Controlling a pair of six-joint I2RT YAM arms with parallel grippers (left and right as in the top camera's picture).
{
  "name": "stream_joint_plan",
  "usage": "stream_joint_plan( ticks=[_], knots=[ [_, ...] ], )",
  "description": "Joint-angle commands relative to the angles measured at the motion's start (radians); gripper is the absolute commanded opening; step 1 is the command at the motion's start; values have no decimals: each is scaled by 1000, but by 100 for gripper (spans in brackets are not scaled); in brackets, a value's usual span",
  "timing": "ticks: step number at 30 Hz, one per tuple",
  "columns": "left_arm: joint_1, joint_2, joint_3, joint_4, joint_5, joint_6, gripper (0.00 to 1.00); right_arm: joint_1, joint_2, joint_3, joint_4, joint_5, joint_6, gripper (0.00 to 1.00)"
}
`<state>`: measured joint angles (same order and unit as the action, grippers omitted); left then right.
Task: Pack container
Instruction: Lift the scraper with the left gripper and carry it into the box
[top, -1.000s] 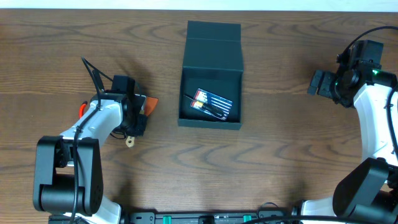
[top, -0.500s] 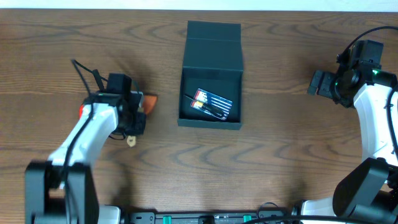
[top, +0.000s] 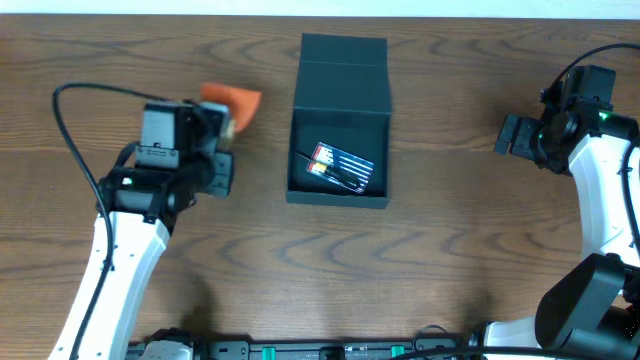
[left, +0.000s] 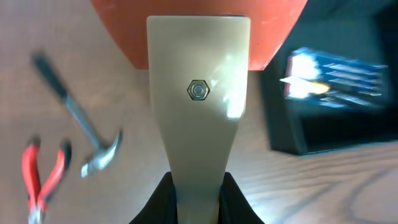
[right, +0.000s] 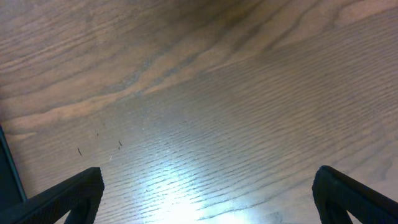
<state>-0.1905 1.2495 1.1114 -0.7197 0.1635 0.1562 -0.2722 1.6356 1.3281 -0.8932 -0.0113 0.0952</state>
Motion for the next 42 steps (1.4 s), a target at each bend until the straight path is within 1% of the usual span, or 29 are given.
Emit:
stream_joint_plan(
  ticks=[1,5,7,10,12,17,23,29,35,36,37,38,40,42],
  knots=[
    [-102,-9,65,41,20,188,6,5,8,-5,-2,-6,-6,99],
    [-234,24,73,133,20,407,6,5,8,-5,-12,-5,-7,99],
    [-278,48,73,171,20,474,6,5,8,-5,-16,-5,-7,99],
    [-336,115,73,224,21,620,6,5,8,-5,-18,-6,-6,99],
    [-354,165,73,247,20,672,6,5,8,-5,-20,-5,-7,99],
    [-361,317,73,306,21,681,6,5,8,-5,-31,-5,-7,99],
    [-360,459,73,340,21,681,6,5,8,-5,-35,-6,-6,99],
    [-361,537,73,341,21,681,6,5,8,-5,-37,-8,-6,99],
    [-361,560,72,340,21,676,6,5,8,-5,-37,-8,-7,99],
    [-361,560,72,340,21,671,13,5,8,-5,-37,-8,-7,99],
    [-361,560,72,341,21,657,33,5,8,-5,-37,-8,-7,99],
    [-360,560,72,341,21,645,50,5,8,-5,-37,-8,-7,99],
    [-360,560,72,340,21,631,57,5,8,-5,-36,-8,-7,99],
    [-361,560,72,339,21,631,70,5,8,-5,-36,-8,-7,99]
  ],
)
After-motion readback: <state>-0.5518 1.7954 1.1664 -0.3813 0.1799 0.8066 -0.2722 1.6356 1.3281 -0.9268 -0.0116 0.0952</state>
